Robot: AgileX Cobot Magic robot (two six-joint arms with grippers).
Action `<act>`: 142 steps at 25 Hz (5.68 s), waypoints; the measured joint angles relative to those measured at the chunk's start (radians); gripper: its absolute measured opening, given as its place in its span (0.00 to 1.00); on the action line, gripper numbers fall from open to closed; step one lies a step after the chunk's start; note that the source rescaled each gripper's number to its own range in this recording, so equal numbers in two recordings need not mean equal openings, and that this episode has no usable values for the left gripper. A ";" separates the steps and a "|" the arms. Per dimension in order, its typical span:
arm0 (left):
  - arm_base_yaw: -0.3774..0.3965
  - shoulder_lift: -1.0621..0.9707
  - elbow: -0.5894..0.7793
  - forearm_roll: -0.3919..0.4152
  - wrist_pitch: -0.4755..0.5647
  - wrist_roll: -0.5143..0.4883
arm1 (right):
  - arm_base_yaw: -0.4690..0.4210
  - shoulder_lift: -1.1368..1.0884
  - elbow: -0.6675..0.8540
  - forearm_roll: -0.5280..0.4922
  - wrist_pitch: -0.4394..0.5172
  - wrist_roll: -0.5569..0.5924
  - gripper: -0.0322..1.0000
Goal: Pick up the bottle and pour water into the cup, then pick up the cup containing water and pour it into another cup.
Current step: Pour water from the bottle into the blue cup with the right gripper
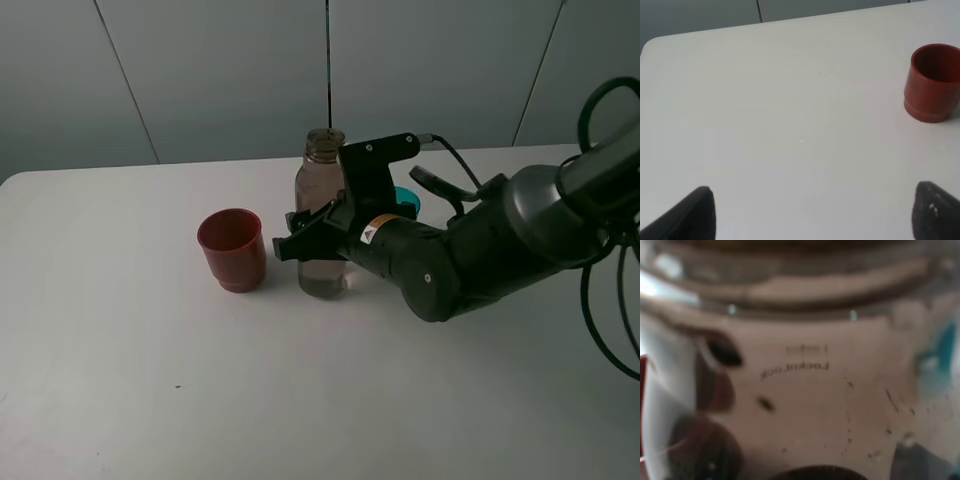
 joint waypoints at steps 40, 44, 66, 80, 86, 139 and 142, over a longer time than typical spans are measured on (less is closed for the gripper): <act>0.000 0.000 0.000 0.000 0.000 0.000 | -0.582 -0.437 0.090 -0.967 0.633 0.113 0.03; 0.000 0.000 0.000 0.000 0.000 0.000 | -0.584 -0.376 0.040 -0.876 0.670 -0.110 0.03; 0.000 0.000 0.000 0.000 0.000 0.000 | -0.588 -0.151 0.004 -0.123 0.203 -1.382 0.03; 0.000 0.000 0.000 0.000 0.000 0.000 | -0.563 -0.138 0.004 -0.121 0.163 -1.605 0.03; 0.000 0.000 0.000 0.000 0.000 -0.002 | -0.515 -0.108 0.003 -0.069 0.103 -1.705 0.03; 0.000 0.000 0.000 0.000 0.000 -0.002 | -0.514 -0.038 -0.076 -0.014 -0.028 -2.004 0.03; 0.000 0.000 0.000 0.000 0.000 -0.002 | -0.516 -0.038 -0.076 -0.014 -0.028 -2.004 0.03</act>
